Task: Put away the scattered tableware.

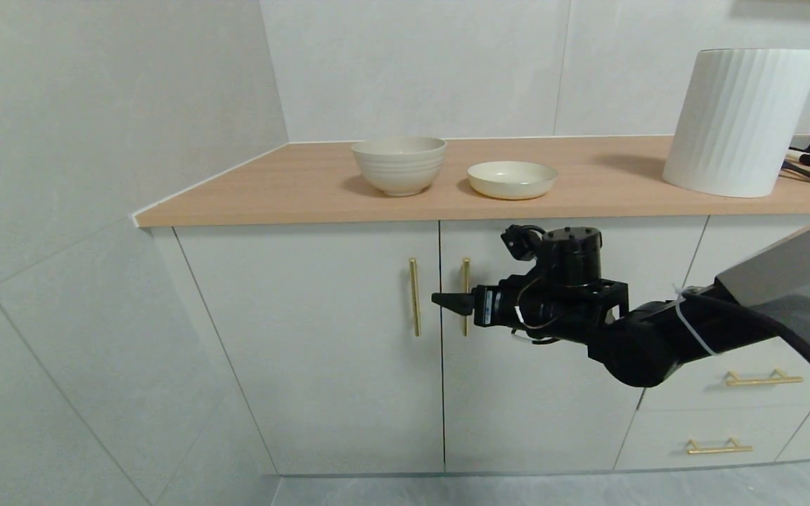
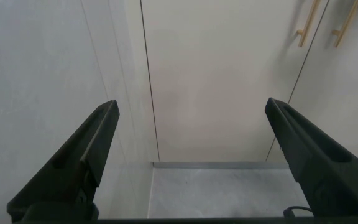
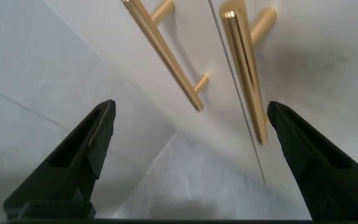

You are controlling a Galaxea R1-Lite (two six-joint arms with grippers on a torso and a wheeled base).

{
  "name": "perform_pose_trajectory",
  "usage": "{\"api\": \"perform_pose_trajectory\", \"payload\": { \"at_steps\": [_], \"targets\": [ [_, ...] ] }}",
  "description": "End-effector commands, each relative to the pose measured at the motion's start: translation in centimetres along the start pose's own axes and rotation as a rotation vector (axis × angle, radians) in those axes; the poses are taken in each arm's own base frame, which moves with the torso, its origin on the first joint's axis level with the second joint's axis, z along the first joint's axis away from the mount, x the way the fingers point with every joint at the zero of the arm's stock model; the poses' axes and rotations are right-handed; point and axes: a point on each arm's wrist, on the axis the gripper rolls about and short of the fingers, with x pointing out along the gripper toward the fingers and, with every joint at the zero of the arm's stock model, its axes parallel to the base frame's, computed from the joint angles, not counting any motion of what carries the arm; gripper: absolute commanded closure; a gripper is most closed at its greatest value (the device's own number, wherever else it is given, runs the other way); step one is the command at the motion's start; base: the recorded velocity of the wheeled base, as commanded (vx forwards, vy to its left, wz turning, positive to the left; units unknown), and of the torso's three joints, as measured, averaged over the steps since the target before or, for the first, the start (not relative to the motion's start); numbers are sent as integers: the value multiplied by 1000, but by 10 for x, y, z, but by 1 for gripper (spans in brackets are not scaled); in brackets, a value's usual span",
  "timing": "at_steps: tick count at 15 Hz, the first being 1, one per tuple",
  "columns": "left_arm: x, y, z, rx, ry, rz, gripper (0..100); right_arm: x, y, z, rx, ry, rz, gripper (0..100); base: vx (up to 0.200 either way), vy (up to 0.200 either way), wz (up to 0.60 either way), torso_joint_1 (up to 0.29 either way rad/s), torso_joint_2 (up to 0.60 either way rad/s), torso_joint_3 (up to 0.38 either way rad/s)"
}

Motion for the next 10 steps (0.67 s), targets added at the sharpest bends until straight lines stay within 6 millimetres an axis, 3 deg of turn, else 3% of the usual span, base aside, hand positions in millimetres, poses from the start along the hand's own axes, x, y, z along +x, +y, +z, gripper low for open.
{"api": "perform_pose_trajectory", "payload": {
  "at_steps": [1,10],
  "targets": [
    [0,0,0,0,1,1,0,9,-6,-12,5,18,-5,0,0,0,0,0,0,0],
    [0,0,0,0,1,1,0,20,-9,-11,75,-32,15,0,0,0,0,0,0,0]
  ]
}}
